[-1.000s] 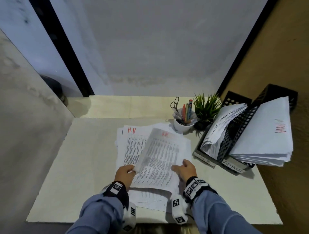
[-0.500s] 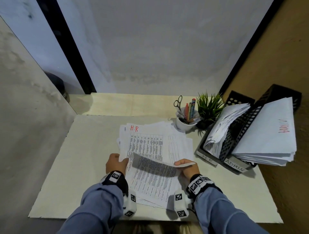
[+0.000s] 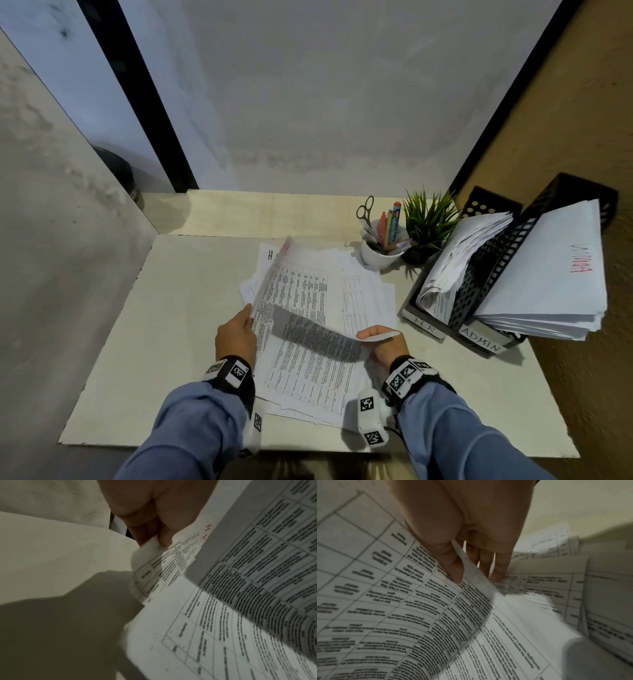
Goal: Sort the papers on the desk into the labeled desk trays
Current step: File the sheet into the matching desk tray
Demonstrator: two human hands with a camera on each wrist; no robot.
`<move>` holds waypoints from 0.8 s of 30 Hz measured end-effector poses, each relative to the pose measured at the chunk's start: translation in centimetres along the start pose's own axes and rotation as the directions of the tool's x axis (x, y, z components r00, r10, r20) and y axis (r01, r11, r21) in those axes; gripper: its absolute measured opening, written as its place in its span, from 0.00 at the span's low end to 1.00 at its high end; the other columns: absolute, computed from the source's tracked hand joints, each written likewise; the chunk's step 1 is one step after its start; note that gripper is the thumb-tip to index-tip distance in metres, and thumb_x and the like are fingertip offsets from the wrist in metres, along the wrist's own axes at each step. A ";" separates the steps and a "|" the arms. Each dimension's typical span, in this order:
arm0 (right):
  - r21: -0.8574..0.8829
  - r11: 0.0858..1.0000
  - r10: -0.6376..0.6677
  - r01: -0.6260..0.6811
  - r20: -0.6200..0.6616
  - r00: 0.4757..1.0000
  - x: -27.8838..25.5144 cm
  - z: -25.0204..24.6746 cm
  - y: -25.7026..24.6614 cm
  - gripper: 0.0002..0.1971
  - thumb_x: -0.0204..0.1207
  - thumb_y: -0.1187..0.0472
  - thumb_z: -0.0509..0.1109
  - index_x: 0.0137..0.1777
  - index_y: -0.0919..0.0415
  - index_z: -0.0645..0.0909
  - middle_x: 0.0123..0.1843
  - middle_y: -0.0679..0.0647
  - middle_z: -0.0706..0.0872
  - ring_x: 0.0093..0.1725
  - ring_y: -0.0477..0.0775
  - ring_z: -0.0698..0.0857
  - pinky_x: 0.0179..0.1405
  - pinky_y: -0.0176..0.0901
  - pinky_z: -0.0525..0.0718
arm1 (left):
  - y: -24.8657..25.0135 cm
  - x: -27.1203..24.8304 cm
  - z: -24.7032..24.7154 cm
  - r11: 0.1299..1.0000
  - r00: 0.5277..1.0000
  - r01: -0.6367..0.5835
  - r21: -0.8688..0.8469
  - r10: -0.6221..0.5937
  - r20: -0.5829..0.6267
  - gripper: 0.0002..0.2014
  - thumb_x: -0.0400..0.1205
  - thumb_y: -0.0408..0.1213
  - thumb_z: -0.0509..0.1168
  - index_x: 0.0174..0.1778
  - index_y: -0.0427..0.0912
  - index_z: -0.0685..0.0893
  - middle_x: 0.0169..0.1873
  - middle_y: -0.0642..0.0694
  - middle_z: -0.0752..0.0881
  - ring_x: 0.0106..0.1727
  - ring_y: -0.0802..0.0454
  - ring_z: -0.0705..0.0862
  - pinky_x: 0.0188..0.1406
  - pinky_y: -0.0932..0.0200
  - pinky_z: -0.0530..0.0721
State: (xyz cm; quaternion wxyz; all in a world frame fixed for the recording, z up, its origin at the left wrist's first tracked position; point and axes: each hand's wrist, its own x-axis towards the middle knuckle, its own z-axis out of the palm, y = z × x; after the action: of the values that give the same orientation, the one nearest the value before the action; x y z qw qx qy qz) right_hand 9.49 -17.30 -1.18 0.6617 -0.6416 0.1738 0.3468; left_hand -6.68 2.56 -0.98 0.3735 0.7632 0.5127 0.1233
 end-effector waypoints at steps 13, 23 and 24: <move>-0.276 0.960 -0.055 0.053 0.002 0.998 -0.1 -0.7 -2.9 0.16 0.73 0.80 0.63 0.33 0.60 0.78 0.32 0.52 0.79 0.33 0.50 0.76 0.37 0.40 0.81 | 0.5 -0.7 1.8 0.818 0.960 0.246 -0.520 -0.130 0.250 0.21 0.68 0.15 0.52 0.17 0.40 0.80 0.27 0.42 0.88 0.40 0.40 0.84 0.49 0.50 0.80; -0.020 1.000 -0.018 0.017 -0.059 0.998 1.6 -1.1 -1.2 0.24 0.57 0.89 0.60 0.42 0.64 0.86 0.48 0.68 0.89 0.54 0.72 0.85 0.50 0.56 0.87 | 0.8 -0.2 2.0 0.881 0.906 0.422 -0.214 -0.420 0.061 0.15 0.76 0.35 0.69 0.56 0.35 0.77 0.49 0.38 0.82 0.45 0.42 0.78 0.46 0.55 0.76; -0.071 0.997 -0.020 0.016 -0.064 0.998 1.6 -1.2 -1.0 0.22 0.57 0.89 0.61 0.35 0.63 0.86 0.45 0.67 0.89 0.53 0.72 0.85 0.53 0.60 0.86 | 0.8 -0.2 2.0 0.878 0.898 0.440 -0.186 -0.430 0.093 0.19 0.74 0.38 0.72 0.57 0.35 0.76 0.48 0.39 0.80 0.45 0.43 0.77 0.45 0.56 0.74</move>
State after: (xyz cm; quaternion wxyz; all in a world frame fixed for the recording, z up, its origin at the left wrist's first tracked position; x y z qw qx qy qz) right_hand 11.61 -18.02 -1.67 0.6359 -0.6768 0.1771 0.3258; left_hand -5.06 1.33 -1.72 0.4798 0.5893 0.6463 0.0690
